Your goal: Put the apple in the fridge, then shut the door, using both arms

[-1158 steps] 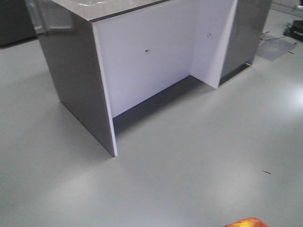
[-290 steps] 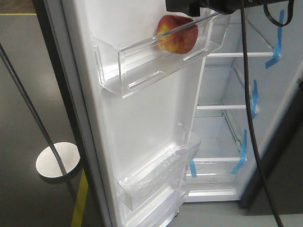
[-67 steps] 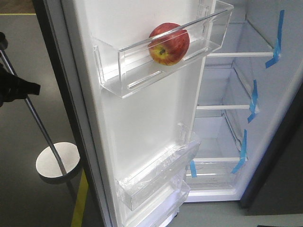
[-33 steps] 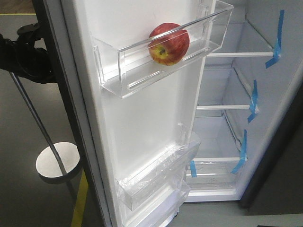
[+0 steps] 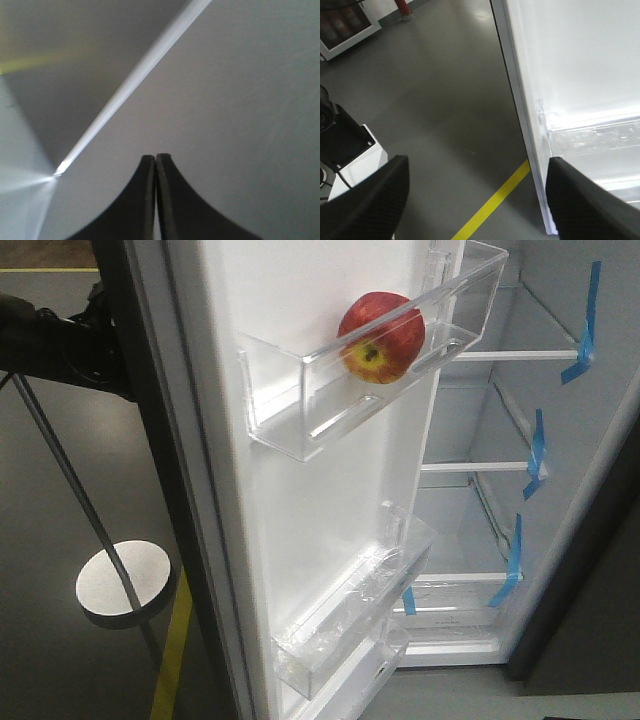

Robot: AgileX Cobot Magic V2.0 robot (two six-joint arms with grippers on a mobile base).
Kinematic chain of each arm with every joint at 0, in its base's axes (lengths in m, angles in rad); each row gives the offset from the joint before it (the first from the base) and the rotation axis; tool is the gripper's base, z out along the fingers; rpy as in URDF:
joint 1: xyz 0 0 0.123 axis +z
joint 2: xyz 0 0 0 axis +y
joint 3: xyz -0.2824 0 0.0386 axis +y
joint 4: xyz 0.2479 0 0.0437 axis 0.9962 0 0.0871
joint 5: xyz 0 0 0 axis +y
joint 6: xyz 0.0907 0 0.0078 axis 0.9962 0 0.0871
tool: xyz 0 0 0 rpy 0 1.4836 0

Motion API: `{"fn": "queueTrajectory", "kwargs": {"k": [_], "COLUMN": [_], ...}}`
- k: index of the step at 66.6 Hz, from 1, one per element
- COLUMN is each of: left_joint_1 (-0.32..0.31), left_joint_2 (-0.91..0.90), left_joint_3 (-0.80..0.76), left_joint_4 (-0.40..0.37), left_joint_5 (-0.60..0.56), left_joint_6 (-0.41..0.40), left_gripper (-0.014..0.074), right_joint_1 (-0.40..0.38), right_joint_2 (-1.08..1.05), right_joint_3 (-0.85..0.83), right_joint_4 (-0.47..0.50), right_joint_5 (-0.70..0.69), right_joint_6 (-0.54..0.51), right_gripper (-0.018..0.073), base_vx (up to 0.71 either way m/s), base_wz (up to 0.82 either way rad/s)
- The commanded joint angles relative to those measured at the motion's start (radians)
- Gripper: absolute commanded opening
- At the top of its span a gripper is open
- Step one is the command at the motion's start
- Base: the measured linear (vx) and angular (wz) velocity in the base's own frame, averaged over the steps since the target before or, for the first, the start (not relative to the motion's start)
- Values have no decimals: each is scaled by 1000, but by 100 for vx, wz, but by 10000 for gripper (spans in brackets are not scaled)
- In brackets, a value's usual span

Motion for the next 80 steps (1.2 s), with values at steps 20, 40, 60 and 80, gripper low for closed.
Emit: {"fn": "queueTrajectory", "kwargs": {"k": [20,40,60,80], "left_joint_1": [-270,-452,-463,-463], "left_joint_2": [-57,-37,-45,-159], "left_joint_3": [-32,-32,-32,-32], "left_joint_4": [-101,-148,-93,344], "left_joint_5": [-96,-189,-174,-198], "left_joint_6": [42,113,109,-167], "left_gripper": [-6,-6,-6,-6], "right_joint_1": [-4,-4,-4,-5], "right_joint_2": [9,9,9,9], "right_joint_3": [-24,-24,-24,-24], "right_joint_4": [40,40,40,54], "right_joint_5": [-39,-39,-39,-48], "right_joint_6": [-1,-1,-1,0], "right_gripper": [538,538,538,538], "base_vx": [0,0,0,0], "base_wz": [0,0,0,0]}}
